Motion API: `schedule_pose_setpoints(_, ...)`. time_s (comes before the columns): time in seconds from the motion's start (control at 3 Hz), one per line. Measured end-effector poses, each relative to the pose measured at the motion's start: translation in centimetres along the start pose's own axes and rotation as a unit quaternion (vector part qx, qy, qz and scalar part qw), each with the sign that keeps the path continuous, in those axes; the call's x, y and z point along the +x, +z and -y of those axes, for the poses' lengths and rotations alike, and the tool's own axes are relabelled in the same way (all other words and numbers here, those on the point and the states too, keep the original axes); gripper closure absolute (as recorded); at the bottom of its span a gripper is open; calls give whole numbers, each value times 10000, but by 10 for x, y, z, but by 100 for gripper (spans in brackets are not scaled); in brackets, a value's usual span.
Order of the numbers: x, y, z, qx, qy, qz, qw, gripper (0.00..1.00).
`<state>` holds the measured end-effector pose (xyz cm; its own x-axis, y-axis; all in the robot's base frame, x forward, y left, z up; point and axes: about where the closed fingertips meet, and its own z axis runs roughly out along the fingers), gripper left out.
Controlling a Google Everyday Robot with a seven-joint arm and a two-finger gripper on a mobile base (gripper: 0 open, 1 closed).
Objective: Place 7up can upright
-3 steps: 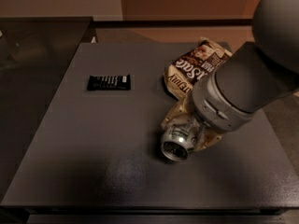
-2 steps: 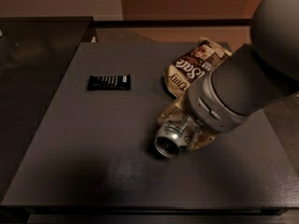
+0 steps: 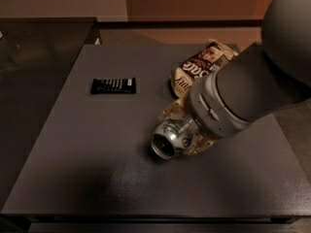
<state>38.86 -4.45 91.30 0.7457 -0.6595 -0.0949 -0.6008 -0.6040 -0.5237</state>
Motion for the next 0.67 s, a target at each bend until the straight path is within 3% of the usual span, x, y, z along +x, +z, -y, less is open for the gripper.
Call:
schedule_pose_setpoints(0.33,0,0,0,0,-1,-1,10000,100)
schedule_pose_setpoints(0.67,6,-6,6,202,320,182,9991,100)
